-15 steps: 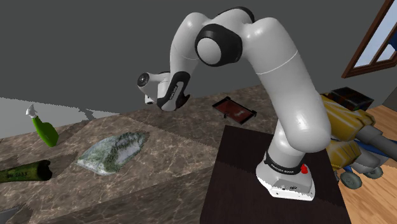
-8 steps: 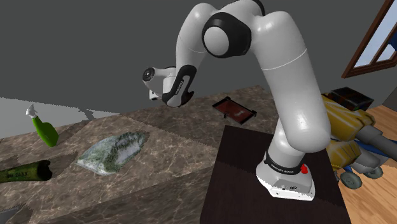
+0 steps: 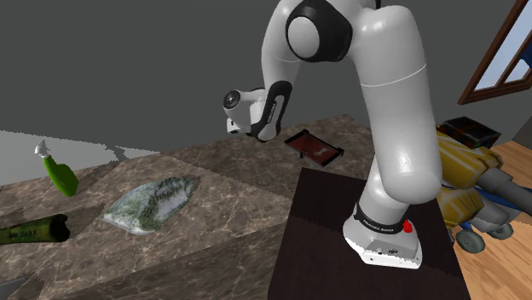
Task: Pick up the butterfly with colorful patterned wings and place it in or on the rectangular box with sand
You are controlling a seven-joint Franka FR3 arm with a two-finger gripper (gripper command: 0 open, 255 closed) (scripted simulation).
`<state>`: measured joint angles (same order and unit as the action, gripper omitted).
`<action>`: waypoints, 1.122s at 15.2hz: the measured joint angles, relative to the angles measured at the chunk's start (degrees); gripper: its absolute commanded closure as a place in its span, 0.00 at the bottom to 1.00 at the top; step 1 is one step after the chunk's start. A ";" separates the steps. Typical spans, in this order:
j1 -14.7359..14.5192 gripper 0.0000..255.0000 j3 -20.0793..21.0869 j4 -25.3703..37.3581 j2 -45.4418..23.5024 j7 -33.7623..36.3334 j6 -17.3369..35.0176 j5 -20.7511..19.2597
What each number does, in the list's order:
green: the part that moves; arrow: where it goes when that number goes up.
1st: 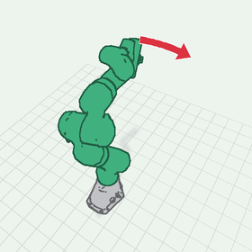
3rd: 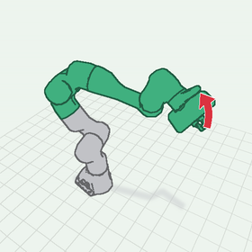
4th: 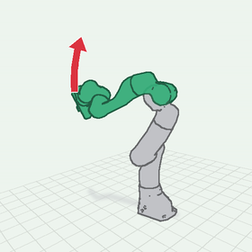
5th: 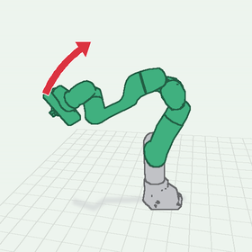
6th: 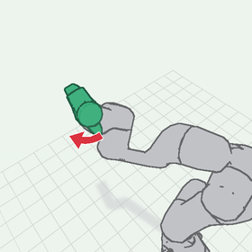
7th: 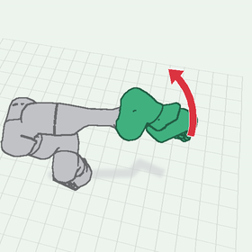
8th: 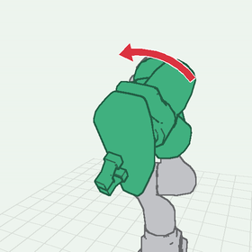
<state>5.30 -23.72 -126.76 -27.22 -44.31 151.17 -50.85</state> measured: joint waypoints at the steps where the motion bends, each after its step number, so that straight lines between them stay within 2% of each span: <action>1: 0.17 1.00 -1.01 -1.43 0.60 0.58 1.13 -1.47; 5: 0.99 1.00 -5.58 -6.51 2.48 3.15 5.80 -8.14; 10: 2.24 1.00 -12.62 -11.12 3.28 7.88 12.27 -19.03; 15: 3.81 1.00 -20.07 -12.87 2.19 14.81 18.81 -32.36; 17: 4.45 1.00 -22.72 -12.67 0.63 20.68 21.66 -40.00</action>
<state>9.75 -46.44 -139.43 -26.59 -23.62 172.83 -90.86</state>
